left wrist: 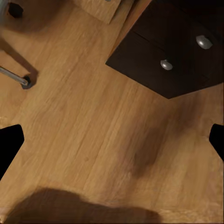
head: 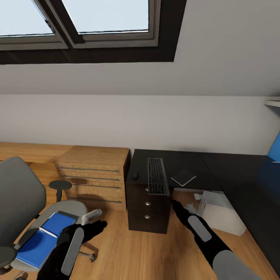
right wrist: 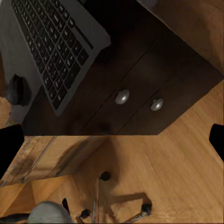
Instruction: In the bedroom, organize the workspace by keeping the computer under the desk, ensuring the monitor is on the desk, placing the keyboard on the desk next to the monitor, placing the mouse on the desk next to the keyboard, moving the folder from the swivel chair onto the desk next to the mouse, stacking the notebook on top of the folder with the pen on top of the notebook, and positioning the swivel chair next to the desk.
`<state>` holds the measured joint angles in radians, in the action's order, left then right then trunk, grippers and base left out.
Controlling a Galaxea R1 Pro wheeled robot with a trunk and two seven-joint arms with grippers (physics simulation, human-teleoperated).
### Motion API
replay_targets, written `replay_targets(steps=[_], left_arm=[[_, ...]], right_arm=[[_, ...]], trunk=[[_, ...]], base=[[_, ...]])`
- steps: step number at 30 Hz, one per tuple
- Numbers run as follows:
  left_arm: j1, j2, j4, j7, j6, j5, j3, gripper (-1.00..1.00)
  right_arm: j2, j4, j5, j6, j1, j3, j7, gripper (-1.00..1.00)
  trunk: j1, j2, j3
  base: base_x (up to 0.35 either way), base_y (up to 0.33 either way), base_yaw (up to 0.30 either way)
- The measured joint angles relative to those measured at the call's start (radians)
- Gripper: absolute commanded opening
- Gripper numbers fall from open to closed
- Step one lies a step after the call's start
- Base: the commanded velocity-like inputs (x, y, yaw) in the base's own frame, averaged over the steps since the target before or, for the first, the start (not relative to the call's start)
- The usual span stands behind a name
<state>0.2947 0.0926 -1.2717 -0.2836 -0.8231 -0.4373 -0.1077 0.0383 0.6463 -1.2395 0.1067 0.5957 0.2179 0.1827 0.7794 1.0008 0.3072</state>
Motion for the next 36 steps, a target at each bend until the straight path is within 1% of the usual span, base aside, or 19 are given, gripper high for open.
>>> replay_targets(steps=[1, 2, 3, 8, 9, 13, 15, 16, 19, 21, 24, 25, 27, 29, 31, 33, 34, 35, 36], left_arm=[[0.006, -0.001, 0.002, -0.002, -0.018, -0.016, 0.009, 1.0], [0.008, -0.001, 0.002, -0.003, -0.022, -0.019, 0.011, 1.0], [0.011, -0.002, 0.002, -0.008, -0.031, -0.024, 0.016, 1.0], [0.013, -0.003, 0.001, -0.029, -0.035, -0.028, 0.018, 1.0], [0.014, -0.002, -0.012, -0.035, -0.034, -0.029, 0.019, 1.0], [0.015, 0.001, -0.037, -0.051, -0.031, -0.027, 0.02, 1.0], [0.016, 0.001, -0.045, -0.078, -0.031, -0.029, 0.02, 1.0], [0.015, 0.016, -0.059, -0.132, -0.029, -0.033, 0.02, 1.0], [0.008, 0.019, -0.083, -0.135, -0.028, -0.032, 0.022, 1.0], [-0.021, 0.02, -0.137, -0.136, -0.029, -0.033, 0.046, 1.0], [-0.036, 0.02, -0.162, -0.136, -0.029, -0.033, 0.07, 1.0], [-0.044, 0.02, -0.173, -0.136, -0.029, -0.033, 0.081, 1.0], [-0.05, 0.02, -0.18, -0.136, -0.03, -0.032, 0.09, 1.0], [-0.056, 0.02, -0.189, -0.135, -0.031, -0.032, 0.098, 1.0], [-0.061, 0.02, -0.202, -0.135, -0.031, -0.032, 0.101, 1.0], [-0.077, 0.021, -0.226, -0.134, -0.032, -0.032, 0.104, 1.0], [-0.083, 0.021, -0.234, -0.134, -0.032, -0.032, 0.106, 1.0], [-0.104, 0.021, -0.263, -0.133, -0.032, -0.033, 0.121, 1.0], [-0.111, 0.021, -0.273, -0.133, -0.033, -0.033, 0.129, 1.0]], right_arm=[[0.001, 0.035, -0.002, 0.034, 0.0, -0.026, -0.023, 1.0], [0.001, 0.045, -0.001, 0.042, -0.001, -0.03, -0.033, 1.0], [0.003, 0.068, 0.002, 0.06, -0.002, -0.039, -0.059, 1.0], [0.013, 0.115, 0.003, 0.08, -0.005, -0.044, -0.077, 1.0], [0.021, 0.155, 0.003, 0.094, -0.014, -0.044, -0.078, 1.0], [0.029, 0.194, 0.004, 0.103, -0.028, -0.045, -0.079, 1.0], [0.035, 0.205, 0.004, 0.103, -0.034, -0.045, -0.079, 1.0], [0.043, 0.205, 0.005, 0.101, -0.042, -0.041, -0.083, 1.0], [0.043, 0.197, 0.007, 0.102, -0.042, -0.037, -0.089, 1.0], [0.042, 0.138, 0.009, 0.104, -0.043, -0.031, -0.153, 1.0], [0.04, 0.092, 0.007, 0.105, -0.043, -0.03, -0.239, 1.0], [0.04, 0.057, 0.007, 0.105, -0.043, -0.031, -0.309, 1.0], [0.039, 0.018, 0.008, 0.105, -0.043, -0.032, -0.381, 1.0], [0.039, -0.047, 0.007, 0.105, -0.043, -0.035, -0.505, 1.0], [0.038, -0.086, 0.008, 0.102, -0.043, -0.036, -0.598, 1.0], [0.036, -0.103, 0.009, 0.096, -0.043, -0.036, -0.641, 1.0], [0.035, -0.105, 0.009, 0.094, -0.043, -0.036, -0.647, 1.0], [0.032, -0.108, 0.012, 0.077, -0.043, -0.033, -0.663, 1.0], [0.031, -0.106, 0.014, 0.063, -0.043, -0.031, -0.668, 1.0]], trunk=[[0.004, 0.007, 0.003], [0.008, 0.014, 0.006], [0.012, 0.021, 0.01], [0.031, 0.056, 0.025], [0.035, 0.063, 0.028], [0.05, 0.091, 0.041], [0.058, 0.105, 0.047], [0.061, 0.112, 0.05], [0.073, 0.133, 0.06], [0.081, 0.147, 0.066], [0.092, 0.168, 0.076], [0.096, 0.175, 0.079], [0.104, 0.189, 0.085], [0.111, 0.203, 0.091], [0.119, 0.217, 0.097], [0.127, 0.231, 0.104], [0.13, 0.238, 0.107], [0.134, 0.245, 0.11], [0.138, 0.252, 0.113]], base=[[0.0, 0.0, 0.0], [0.0, 0.0, 0.0], [0.0, 0.0, 0.0], [0.0, 0.0, 0.0], [0.0, 0.0, 0.0], [0.0, 0.0, 0.0], [0.0, 0.0, 0.0], [0.0, 0.0, 0.0], [0.0, 0.0, 0.0], [0.0, 0.0, 0.0], [0.0, 0.0, 0.0], [0.0, 0.0, 0.0], [0.0, 0.0, 0.0], [0.0, 0.0, 0.0], [0.0, 0.0, 0.0], [0.0, 0.0, 0.0], [0.0, 0.0, 0.0], [0.0, 0.0, 0.0], [0.0, 0.0, 0.0]])
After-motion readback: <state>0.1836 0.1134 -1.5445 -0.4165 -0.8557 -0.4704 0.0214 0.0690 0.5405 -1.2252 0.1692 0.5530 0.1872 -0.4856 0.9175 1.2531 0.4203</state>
